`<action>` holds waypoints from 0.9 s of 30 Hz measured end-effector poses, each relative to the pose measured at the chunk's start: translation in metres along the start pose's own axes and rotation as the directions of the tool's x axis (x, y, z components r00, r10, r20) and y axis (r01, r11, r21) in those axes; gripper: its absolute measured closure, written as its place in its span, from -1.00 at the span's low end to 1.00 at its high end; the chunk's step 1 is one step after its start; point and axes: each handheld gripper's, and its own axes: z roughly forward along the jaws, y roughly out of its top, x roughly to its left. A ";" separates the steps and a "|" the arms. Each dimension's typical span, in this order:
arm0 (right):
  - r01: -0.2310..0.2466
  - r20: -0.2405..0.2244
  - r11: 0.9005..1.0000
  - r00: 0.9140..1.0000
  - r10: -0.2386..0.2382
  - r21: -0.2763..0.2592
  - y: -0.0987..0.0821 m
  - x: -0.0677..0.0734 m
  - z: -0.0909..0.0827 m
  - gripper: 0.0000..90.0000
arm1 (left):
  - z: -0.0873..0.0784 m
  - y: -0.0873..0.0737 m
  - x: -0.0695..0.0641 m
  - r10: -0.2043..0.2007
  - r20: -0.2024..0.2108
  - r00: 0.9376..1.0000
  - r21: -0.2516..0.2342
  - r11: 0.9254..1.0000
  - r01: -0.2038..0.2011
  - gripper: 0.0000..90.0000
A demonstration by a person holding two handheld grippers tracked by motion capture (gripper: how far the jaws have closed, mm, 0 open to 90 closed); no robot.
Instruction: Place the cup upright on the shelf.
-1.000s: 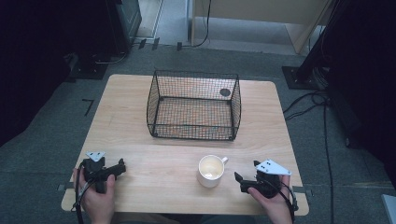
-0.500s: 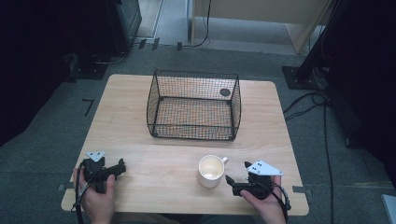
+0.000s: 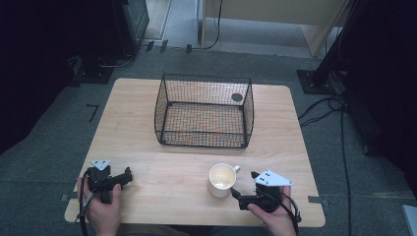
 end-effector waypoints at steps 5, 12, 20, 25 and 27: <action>0.017 -0.005 1.000 1.000 -0.017 0.011 0.003 0.007 0.006 -0.84 | 0.000 0.000 0.000 0.000 0.000 1.000 0.000 1.000 0.000 -1.00; 0.022 -0.014 1.000 1.000 -0.022 0.007 0.007 0.017 0.015 -0.87 | 0.000 0.000 0.000 0.000 0.000 1.000 0.000 1.000 0.000 -1.00; 0.025 -0.024 1.000 0.999 -0.024 0.008 0.011 0.024 0.026 -0.91 | 0.000 0.000 0.000 0.000 0.000 1.000 0.000 1.000 0.000 -1.00; 0.034 -0.038 0.999 0.999 -0.034 0.000 0.011 0.027 0.030 -0.91 | 0.000 0.000 0.000 0.000 0.000 1.000 0.000 1.000 0.000 -1.00; 0.037 -0.035 0.999 0.999 -0.037 0.002 0.011 0.028 0.032 -0.91 | 0.000 0.000 0.000 0.000 0.000 1.000 0.000 1.000 0.000 -1.00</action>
